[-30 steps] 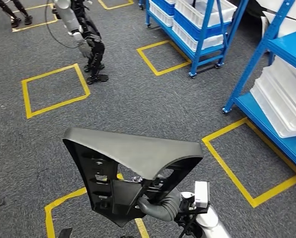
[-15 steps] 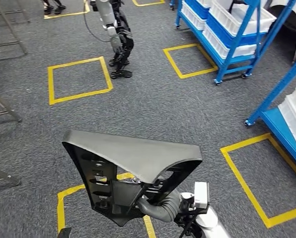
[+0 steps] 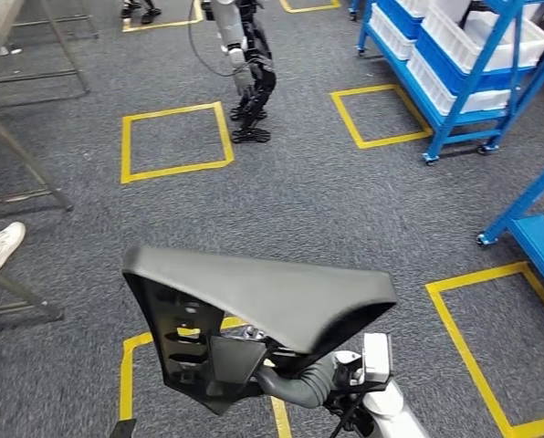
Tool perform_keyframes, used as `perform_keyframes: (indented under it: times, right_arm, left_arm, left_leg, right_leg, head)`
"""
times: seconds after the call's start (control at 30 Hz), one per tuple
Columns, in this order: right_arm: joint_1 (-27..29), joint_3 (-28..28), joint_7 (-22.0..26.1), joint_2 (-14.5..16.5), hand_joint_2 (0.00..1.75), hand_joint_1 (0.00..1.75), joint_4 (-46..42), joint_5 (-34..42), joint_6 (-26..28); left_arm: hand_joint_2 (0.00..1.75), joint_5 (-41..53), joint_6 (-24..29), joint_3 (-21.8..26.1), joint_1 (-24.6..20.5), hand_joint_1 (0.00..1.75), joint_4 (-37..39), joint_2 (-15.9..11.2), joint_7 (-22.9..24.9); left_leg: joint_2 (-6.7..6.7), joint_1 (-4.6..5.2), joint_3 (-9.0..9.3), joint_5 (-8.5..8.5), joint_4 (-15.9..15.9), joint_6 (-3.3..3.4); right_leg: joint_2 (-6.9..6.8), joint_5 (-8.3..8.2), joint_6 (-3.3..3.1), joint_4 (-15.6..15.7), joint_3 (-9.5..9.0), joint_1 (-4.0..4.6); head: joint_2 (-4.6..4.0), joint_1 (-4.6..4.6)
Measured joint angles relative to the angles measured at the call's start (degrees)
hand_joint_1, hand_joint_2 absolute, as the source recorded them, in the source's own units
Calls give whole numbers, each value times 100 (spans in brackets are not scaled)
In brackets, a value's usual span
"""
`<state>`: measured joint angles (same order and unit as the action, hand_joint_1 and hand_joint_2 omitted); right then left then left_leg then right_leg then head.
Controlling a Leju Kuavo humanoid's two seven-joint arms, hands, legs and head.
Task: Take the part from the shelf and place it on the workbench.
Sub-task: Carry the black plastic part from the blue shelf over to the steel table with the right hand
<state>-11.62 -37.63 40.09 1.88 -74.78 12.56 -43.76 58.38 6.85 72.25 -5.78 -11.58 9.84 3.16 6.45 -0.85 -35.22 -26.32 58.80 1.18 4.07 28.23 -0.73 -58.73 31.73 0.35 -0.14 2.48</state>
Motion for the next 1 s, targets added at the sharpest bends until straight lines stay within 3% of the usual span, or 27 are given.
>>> perform_keyframes:
  times: [0.03, 0.1, 0.13, 0.17, 0.23, 0.27, 0.37, 0.43, 0.53, 0.57, 0.6, 0.63, 0.67, 0.73, 0.77, 0.8, 0.87, 0.93, 1.0]
  right_arm:
    - [-12, 8, 1, 7, 175, 175, -19, 2, -40]
    - [-69, 26, -2, 55, 175, 175, -4, -5, -121]
    - [-103, 34, -4, 89, 175, 175, 10, -9, -157]
    - [-134, 36, -7, 117, 175, 175, 41, -12, -165]
    - [-180, 36, -9, 154, 175, 175, 60, -13, -165]
    - [-201, 35, -10, 166, 175, 175, 69, -13, -165]
    - [-229, 34, -14, 188, 175, 175, 84, -16, -165]
    - [-245, 33, -16, 203, 175, 175, 89, -16, -165]
    - [-248, 35, -16, 207, 175, 175, 116, -16, -167]
    - [-240, 36, -16, 205, 175, 175, 132, -16, -166]
    - [-233, 36, -16, 204, 175, 175, 146, -16, -166]
    - [-230, 36, -16, 203, 175, 175, 156, -16, -166]
    - [-231, 36, -16, 204, 175, 175, 162, -16, -166]
    - [-239, 36, -16, 206, 175, 175, 165, -16, -166]
    - [-242, 37, -16, 207, 175, 175, 166, -16, -166]
    - [-243, 37, -17, 207, 175, 175, 167, -17, -166]
    - [-254, 37, -19, 220, 175, 175, 166, -18, -166]
    - [-274, 36, -19, 249, 175, 175, 163, -19, -166]
    - [-275, 37, -16, 263, 175, 175, 166, -19, -167]
  left_arm:
    - [175, -7, 5, -2, 9, 0, 0, 3, -22]
    - [175, -45, 13, -2, 15, 0, 0, 5, -72]
    - [175, -67, 15, 0, 15, 0, 0, 3, -93]
    - [175, -83, 13, 2, 13, 0, 0, -3, -98]
    - [175, -103, 6, 3, 1, 0, 0, -11, -102]
    - [175, -111, 3, 3, -5, 0, 0, -13, -106]
    - [175, -108, 1, 4, 12, 0, 0, -14, -116]
    - [175, -103, 1, 5, 24, 0, 0, -16, -124]
    - [175, -104, 1, 7, 4, 0, 0, -18, -135]
    - [175, -104, 1, 7, 0, 0, 0, -18, -136]
    - [175, -104, 1, 7, 1, 0, 0, -19, -137]
    - [175, -104, 1, 7, 3, 0, 0, -19, -137]
    - [175, -104, 1, 7, 4, 0, 0, -20, -137]
    - [175, -105, -1, 7, 0, 0, 0, -14, -137]
    - [175, -105, -1, 7, -5, 0, 0, -10, -137]
    - [175, -105, -3, 7, -4, 0, 0, -5, -137]
    - [175, -105, -5, 7, 15, 0, 0, -3, -137]
    - [175, -105, -5, 8, 33, 0, 0, -4, -137]
    - [175, -105, -2, 9, 17, 0, 0, -5, -139]
  left_leg:
    - [-84, 5, -57, -69, 88, -36]
    - [-381, -25, -391, -346, 787, -163]
    - [-552, -44, -472, -401, 975, -225]
    - [-656, -77, -426, -320, 925, -270]
    - [-830, -56, -64, -77, 220, -258]
    - [-883, -38, 25, -37, 33, -229]
    - [-793, 5, 14, -37, -12, -102]
    - [-705, 7, 8, -15, -23, -30]
    - [-555, 24, 7, 2, -26, 43]
    - [-491, 41, 8, 4, -26, 54]
    - [-423, 58, 10, 6, -25, 63]
    - [-349, 74, 15, 8, -24, 68]
    - [-272, 86, 24, 10, -23, 71]
    - [-135, 87, 22, 17, -21, 64]
    - [-75, 68, 3, 29, -20, 48]
    - [-18, 42, -25, 43, -20, 24]
    - [89, 5, -75, 76, -29, -39]
    - [-61, 26, -144, -6, 73, -87]
    - [-385, 33, -383, -312, 588, -143]
  right_leg:
    - [-88, -9, -15, 94, -42, -11]
    - [-432, -15, -22, 267, -123, -44]
    - [-620, -11, -15, 344, -164, -65]
    - [-748, 11, 16, 319, -165, -71]
    - [-850, 65, 90, 260, -159, -60]
    - [-889, 86, 127, 234, -156, -51]
    - [-983, 110, 215, 222, -163, -63]
    - [-848, 268, 257, 56, -108, -98]
    - [-504, 822, 251, -988, 344, -106]
    - [-461, 928, 235, -1334, 514, -96]
    - [-438, 919, 210, -1491, 604, -83]
    - [-415, 794, 175, -1414, 589, -66]
    - [-369, 578, 130, -1120, 472, -46]
    - [-95, 158, 24, -347, 159, -13]
    - [31, 42, -11, -96, 62, 0]
    - [117, 0, -33, 26, 23, 11]
    - [39, -8, -43, 118, -6, 20]
    - [-122, -21, -58, 252, -68, 0]
    - [-302, -33, -72, 323, -106, -13]
  head:
    - [0, 2]
    - [0, 19]
    - [0, 28]
    - [1, 29]
    - [-1, 29]
    - [-1, 28]
    - [-1, 29]
    - [-1, 24]
    - [-1, 16]
    - [-1, 16]
    - [-1, 17]
    - [0, 18]
    - [0, 18]
    - [0, 24]
    - [-1, 20]
    - [-1, 13]
    - [-1, -10]
    - [-1, -8]
    - [0, 3]
